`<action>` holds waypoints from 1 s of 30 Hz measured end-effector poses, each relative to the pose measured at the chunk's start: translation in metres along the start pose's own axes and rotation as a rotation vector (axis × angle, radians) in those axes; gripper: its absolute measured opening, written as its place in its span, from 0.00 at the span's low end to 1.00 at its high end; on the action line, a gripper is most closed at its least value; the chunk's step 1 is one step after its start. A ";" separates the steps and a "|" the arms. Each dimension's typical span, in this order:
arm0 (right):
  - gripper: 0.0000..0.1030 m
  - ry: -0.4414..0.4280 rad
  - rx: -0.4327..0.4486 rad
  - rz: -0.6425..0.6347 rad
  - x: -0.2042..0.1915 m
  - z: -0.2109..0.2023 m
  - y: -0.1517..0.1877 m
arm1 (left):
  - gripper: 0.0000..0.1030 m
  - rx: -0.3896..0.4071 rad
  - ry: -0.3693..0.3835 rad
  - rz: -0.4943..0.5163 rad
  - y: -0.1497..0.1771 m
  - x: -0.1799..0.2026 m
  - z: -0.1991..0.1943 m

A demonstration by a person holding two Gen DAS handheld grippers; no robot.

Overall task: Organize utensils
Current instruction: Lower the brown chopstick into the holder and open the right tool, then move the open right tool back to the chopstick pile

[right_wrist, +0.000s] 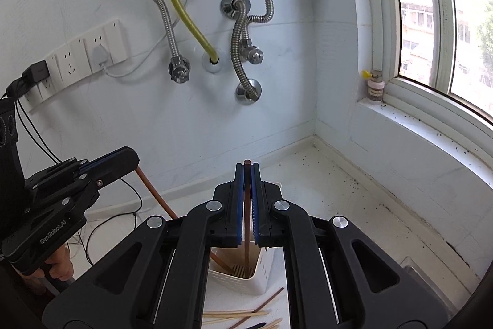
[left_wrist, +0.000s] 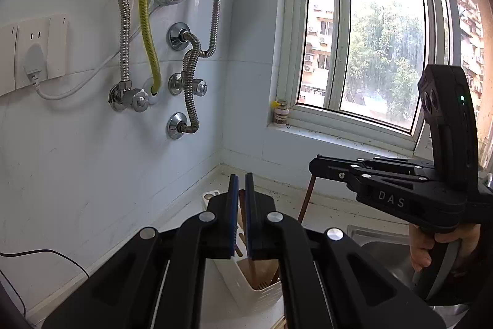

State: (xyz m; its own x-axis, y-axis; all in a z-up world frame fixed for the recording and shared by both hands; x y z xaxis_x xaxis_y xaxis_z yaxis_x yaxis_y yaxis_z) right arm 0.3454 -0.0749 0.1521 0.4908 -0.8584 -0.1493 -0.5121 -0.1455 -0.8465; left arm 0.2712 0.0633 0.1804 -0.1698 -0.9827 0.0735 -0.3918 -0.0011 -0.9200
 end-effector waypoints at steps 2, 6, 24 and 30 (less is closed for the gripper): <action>0.04 0.006 -0.015 -0.007 -0.002 0.006 0.003 | 0.04 -0.005 0.013 -0.014 0.004 -0.002 -0.001; 0.04 0.006 -0.049 -0.004 -0.004 0.015 0.011 | 0.04 -0.025 0.019 -0.016 0.012 -0.004 -0.002; 0.22 0.053 -0.056 0.012 0.001 0.008 0.010 | 0.34 0.017 -0.035 -0.009 0.036 -0.031 -0.024; 0.27 0.065 -0.017 0.047 0.012 -0.015 0.007 | 0.36 0.031 -0.032 -0.013 0.046 -0.040 -0.045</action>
State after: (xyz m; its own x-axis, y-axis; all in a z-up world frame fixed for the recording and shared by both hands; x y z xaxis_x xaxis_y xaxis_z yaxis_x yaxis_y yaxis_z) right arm 0.3373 -0.0939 0.1516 0.4192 -0.8947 -0.1543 -0.5458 -0.1125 -0.8303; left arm 0.2196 0.1104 0.1523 -0.1353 -0.9881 0.0738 -0.3656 -0.0194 -0.9306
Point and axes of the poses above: each gripper's, at about its wrist camera, not at the fingertips, and z roughly the way its jaws point, x to its right, y to its underside, the point moved 4 cm from there along z, roughly the way its jaws point, and after that the axes turned 2 degrees about y, right-handed, at the moved point
